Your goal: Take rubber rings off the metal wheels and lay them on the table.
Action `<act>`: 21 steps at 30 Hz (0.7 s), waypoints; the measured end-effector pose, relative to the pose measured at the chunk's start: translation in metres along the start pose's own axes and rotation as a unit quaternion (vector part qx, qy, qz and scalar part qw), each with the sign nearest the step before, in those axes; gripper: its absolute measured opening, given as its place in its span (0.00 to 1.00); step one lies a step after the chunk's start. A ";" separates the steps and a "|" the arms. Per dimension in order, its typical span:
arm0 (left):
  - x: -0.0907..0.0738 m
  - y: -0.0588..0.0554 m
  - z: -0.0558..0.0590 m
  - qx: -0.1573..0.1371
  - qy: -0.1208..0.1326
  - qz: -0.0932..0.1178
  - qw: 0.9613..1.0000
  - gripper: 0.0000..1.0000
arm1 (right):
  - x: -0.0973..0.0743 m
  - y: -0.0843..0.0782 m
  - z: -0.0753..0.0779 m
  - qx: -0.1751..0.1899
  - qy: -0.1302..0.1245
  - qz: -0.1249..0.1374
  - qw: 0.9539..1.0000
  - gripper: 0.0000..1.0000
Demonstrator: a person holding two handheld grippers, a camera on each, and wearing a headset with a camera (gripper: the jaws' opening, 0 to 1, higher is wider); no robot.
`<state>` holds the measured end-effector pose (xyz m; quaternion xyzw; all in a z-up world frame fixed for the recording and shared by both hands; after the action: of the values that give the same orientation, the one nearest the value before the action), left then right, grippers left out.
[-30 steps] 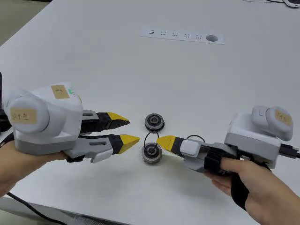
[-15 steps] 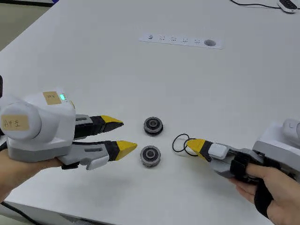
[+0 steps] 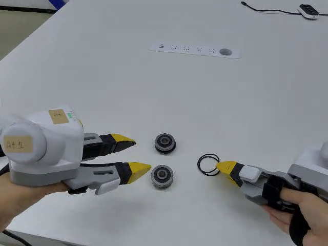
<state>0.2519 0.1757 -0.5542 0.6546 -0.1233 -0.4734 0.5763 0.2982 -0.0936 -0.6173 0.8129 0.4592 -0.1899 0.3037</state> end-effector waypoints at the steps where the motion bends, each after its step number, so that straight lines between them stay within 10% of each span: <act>1: 0.000 0.000 0.000 0.001 0.000 -0.001 1.000 0.35 | 0.000 -0.001 0.000 -0.003 -0.001 0.000 1.000 0.03; 21: 0.002 0.005 -0.011 0.014 -0.006 -0.014 1.000 0.35 | -0.013 0.010 -0.002 -0.033 -0.003 0.027 0.999 0.12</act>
<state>0.2637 0.1798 -0.5520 0.6615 -0.1244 -0.4834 0.5597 0.3007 -0.1043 -0.6053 0.8138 0.4425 -0.1691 0.3367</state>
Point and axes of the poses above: the centre of the closed fingertips' face, and the gripper's own axes: x roughly forward along the fingers, z roughly to its right, y roughly out of its top, the point moved 10 cm from there along -x, roughly backward along the fingers, and after that the axes turned 8 degrees about -y, right-handed, at the moved point
